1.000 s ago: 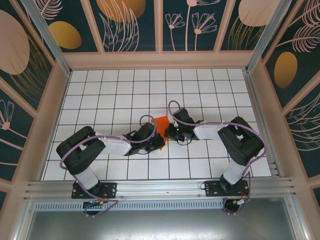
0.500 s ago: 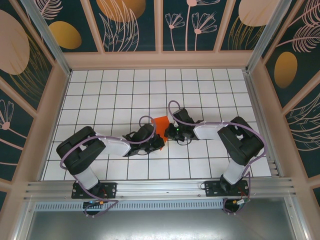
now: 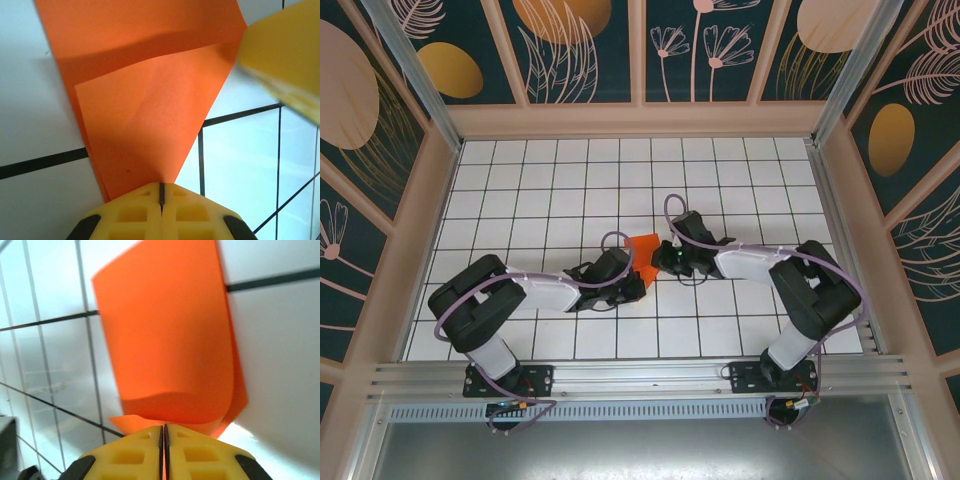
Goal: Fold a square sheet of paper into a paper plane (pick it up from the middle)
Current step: Fold the triangle at the center of the table.
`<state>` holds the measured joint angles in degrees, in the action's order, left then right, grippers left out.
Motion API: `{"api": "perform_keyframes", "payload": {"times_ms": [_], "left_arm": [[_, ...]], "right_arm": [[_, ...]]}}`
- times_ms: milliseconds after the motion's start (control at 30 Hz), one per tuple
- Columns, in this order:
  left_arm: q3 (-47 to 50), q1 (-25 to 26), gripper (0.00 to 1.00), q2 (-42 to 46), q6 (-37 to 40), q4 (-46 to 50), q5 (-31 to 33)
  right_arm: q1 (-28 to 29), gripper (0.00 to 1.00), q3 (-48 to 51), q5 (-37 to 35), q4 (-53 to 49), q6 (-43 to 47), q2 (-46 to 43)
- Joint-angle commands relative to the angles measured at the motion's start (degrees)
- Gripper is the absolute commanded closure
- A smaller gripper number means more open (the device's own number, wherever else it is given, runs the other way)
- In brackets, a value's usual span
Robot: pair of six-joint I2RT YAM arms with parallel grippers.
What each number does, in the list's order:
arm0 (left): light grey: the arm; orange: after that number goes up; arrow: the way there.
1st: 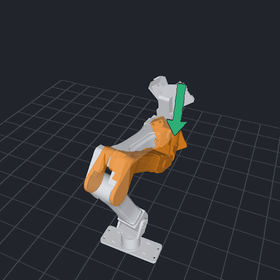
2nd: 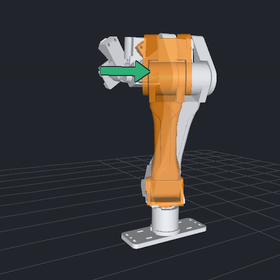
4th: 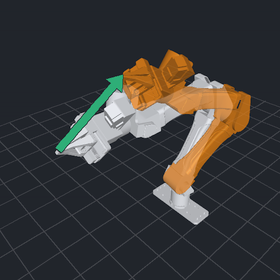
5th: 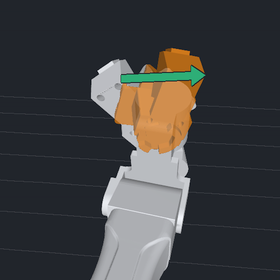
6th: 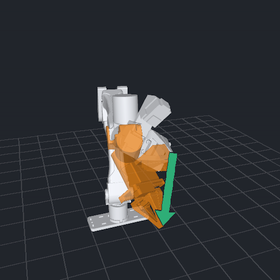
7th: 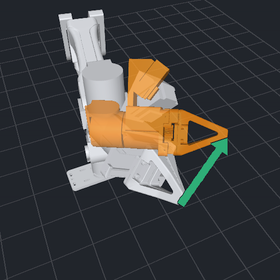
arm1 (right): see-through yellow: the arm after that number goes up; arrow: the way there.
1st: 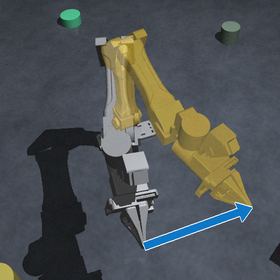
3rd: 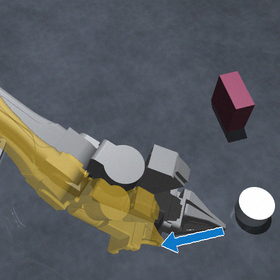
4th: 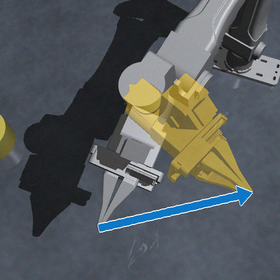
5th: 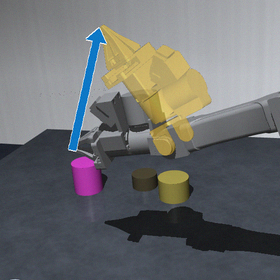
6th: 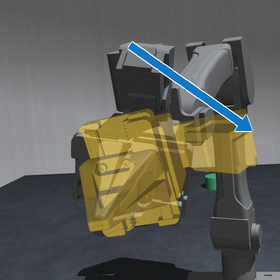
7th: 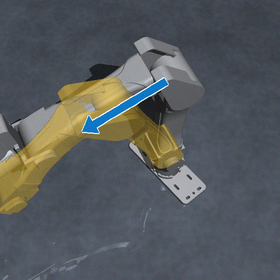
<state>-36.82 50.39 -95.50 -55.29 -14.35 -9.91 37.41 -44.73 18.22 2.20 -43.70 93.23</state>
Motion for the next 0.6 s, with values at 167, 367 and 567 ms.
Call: {"api": "perform_keyframes", "payload": {"times_ms": [167,367,567], "left_arm": [[-0.23,-0.12,0.95,-0.38,7.90,9.95,1.09],[-0.78,-0.17,0.96,-1.26,7.18,9.62,0.93],[-0.71,-0.24,0.96,-0.90,6.64,10.72,1.63]], "right_arm": [[-0.43,0.88,0.43,3.37,-1.72,5.21,-1.76],[1.57,0.91,-0.59,4.46,-1.37,5.11,1.63],[1.62,0.91,-1.06,4.32,-1.68,6.04,4.91]]}}
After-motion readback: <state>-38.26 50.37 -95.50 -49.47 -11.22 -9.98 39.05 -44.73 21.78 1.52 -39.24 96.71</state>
